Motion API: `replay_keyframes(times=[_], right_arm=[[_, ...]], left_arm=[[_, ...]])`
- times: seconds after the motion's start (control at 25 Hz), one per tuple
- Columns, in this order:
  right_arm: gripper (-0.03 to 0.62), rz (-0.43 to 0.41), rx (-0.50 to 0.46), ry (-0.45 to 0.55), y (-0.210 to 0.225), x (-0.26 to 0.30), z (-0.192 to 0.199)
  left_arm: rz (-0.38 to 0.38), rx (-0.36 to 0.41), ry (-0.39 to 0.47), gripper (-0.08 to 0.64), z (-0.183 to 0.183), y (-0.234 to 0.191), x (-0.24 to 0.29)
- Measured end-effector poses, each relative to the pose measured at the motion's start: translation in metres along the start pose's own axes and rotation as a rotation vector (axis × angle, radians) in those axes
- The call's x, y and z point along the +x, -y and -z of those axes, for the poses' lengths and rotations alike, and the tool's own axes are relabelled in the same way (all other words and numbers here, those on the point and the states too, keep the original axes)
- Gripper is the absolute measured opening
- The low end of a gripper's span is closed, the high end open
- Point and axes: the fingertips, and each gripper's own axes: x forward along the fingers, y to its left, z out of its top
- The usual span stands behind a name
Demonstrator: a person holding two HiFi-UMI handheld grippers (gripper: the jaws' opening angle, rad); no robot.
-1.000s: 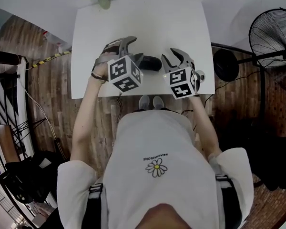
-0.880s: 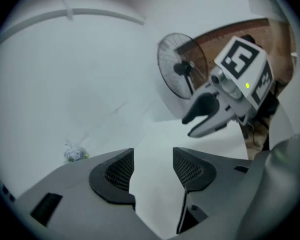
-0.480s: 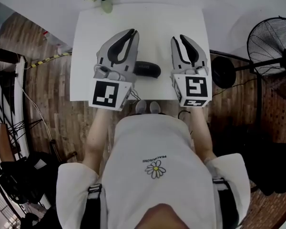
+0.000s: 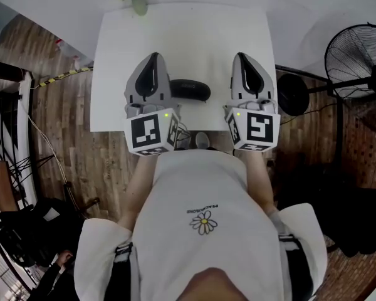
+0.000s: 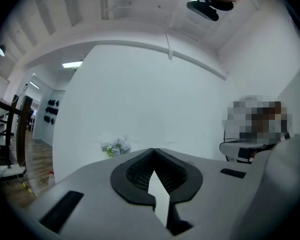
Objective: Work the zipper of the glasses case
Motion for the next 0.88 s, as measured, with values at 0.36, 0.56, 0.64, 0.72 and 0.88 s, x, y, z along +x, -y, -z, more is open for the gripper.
replay_keyframes(times=[0.36,0.56,0.64,0.72,0.88], right_arm=[[0.008,0.002,0.000,-0.028,-0.001,-0.003,0.009],[0.008,0.003,-0.007,-0.035,-0.002,-0.006,0.010],[0.008,0.007,-0.010,-0.038,-0.001,-0.006,0.011],[0.008,0.009,-0.014,-0.046,-0.001,-0.006,0.014],[0.008,0.007,-0.011,-0.057,-0.001,-0.004,0.017]], left_arm=[[0.042,-0.001,0.007,0.015,0.003,0.003,0.000],[0.033,0.005,0.006,0.015,0.004,0.001,-0.002],[0.034,0.001,0.010,0.015,0.003,-0.001,-0.002],[0.036,0.001,0.016,0.015,0.003,-0.002,-0.003],[0.032,0.011,0.015,0.015,0.004,-0.003,-0.002]])
